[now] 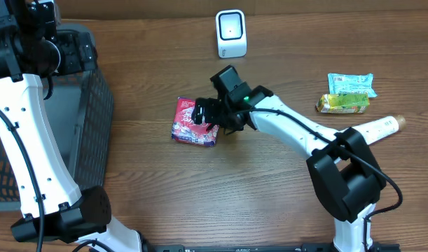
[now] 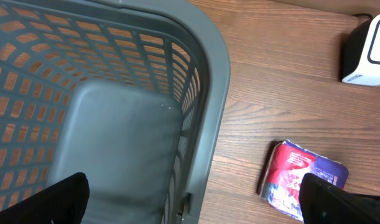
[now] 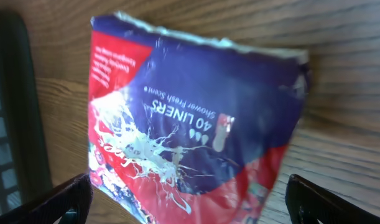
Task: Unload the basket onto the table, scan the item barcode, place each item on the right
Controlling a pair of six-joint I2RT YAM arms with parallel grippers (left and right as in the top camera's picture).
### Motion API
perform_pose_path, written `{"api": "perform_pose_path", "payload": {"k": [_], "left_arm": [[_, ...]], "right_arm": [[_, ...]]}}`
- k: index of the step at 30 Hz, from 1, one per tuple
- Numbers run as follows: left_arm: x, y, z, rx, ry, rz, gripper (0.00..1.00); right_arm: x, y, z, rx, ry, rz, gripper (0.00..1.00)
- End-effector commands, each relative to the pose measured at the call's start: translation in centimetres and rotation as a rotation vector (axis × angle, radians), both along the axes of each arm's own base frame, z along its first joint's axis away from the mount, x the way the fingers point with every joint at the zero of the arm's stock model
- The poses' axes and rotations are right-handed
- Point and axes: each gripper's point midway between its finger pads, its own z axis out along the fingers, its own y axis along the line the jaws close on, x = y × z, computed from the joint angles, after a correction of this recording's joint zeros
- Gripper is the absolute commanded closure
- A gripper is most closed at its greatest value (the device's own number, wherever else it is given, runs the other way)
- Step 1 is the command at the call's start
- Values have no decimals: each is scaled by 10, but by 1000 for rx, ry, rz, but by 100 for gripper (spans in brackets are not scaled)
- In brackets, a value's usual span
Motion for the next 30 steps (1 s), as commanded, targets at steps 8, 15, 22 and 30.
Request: {"api": "perform_pose_path", "payload": {"k": [8, 15, 22, 30], "left_arm": [[0, -4, 3, 5, -10, -24, 1], [0, -4, 3, 5, -10, -24, 0], [0, -4, 3, 5, -10, -24, 1], [0, -4, 3, 5, -10, -24, 0]], "right_arm": [[4, -5, -24, -74, -8, -14, 20], [5, -7, -26, -88, -13, -20, 47], [-2, -1, -9, 27, 62, 31, 77], [15, -52, 27, 35, 89, -13, 83]]}}
